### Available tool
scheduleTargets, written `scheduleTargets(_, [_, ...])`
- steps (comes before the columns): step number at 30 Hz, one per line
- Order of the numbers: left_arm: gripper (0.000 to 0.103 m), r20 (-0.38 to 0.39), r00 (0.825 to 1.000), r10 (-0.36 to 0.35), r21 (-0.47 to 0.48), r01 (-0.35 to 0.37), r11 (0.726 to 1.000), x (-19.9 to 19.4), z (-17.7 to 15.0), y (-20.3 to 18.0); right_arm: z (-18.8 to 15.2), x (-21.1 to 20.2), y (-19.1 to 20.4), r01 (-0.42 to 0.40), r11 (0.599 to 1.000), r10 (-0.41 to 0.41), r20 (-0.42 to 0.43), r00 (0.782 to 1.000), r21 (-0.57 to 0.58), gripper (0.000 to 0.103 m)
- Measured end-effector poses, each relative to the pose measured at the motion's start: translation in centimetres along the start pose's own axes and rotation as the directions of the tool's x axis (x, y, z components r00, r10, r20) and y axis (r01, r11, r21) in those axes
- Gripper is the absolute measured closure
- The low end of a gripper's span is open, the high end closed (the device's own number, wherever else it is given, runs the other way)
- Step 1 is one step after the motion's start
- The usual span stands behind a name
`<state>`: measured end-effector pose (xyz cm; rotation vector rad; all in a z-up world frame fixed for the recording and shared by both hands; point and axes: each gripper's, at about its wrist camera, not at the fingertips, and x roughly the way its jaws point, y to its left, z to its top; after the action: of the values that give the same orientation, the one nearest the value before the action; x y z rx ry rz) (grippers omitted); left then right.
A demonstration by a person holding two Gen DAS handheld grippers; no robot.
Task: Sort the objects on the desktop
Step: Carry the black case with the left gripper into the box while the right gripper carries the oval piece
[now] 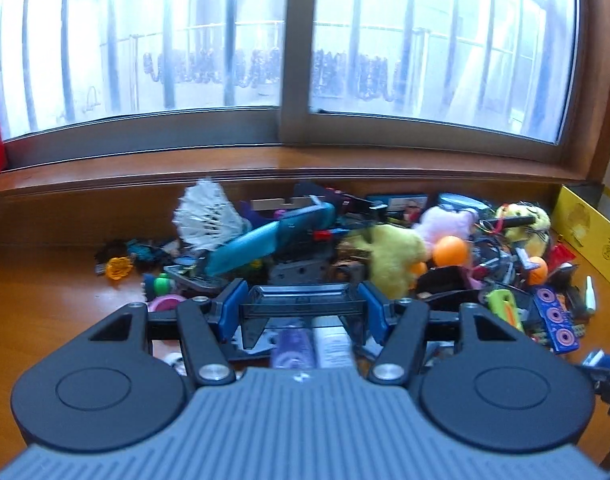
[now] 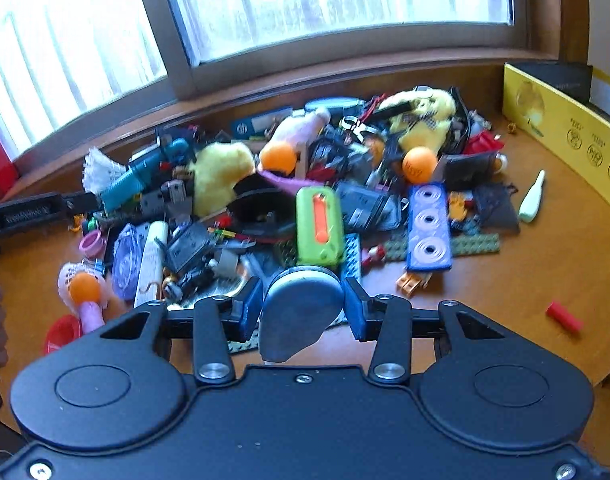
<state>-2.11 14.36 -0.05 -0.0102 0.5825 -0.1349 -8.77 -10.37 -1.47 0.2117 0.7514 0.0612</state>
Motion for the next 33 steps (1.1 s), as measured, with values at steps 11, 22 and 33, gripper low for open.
scheduleTargets(11, [0.040, -0.019, 1.000, -0.009, 0.023, 0.010, 1.000, -0.1, -0.1, -5.1, 0.5, -1.9, -3.4, -0.070, 0.997, 0.070, 0.016, 0.997, -0.014, 0.061])
scheduleTargets(22, [0.040, -0.030, 1.000, -0.008, 0.048, 0.009, 0.999, 0.9, 0.1, -9.2, 1.9, -2.7, -6.3, -0.104, 0.994, 0.106, 0.046, 0.993, -0.042, 0.061])
scheduleTargets(33, [0.039, -0.006, 0.996, -0.093, 0.103, 0.093, 0.990, 4.8, 2.1, -13.2, 3.8, -2.0, -9.2, -0.037, 0.999, 0.036, 0.088, 0.995, 0.005, 0.061])
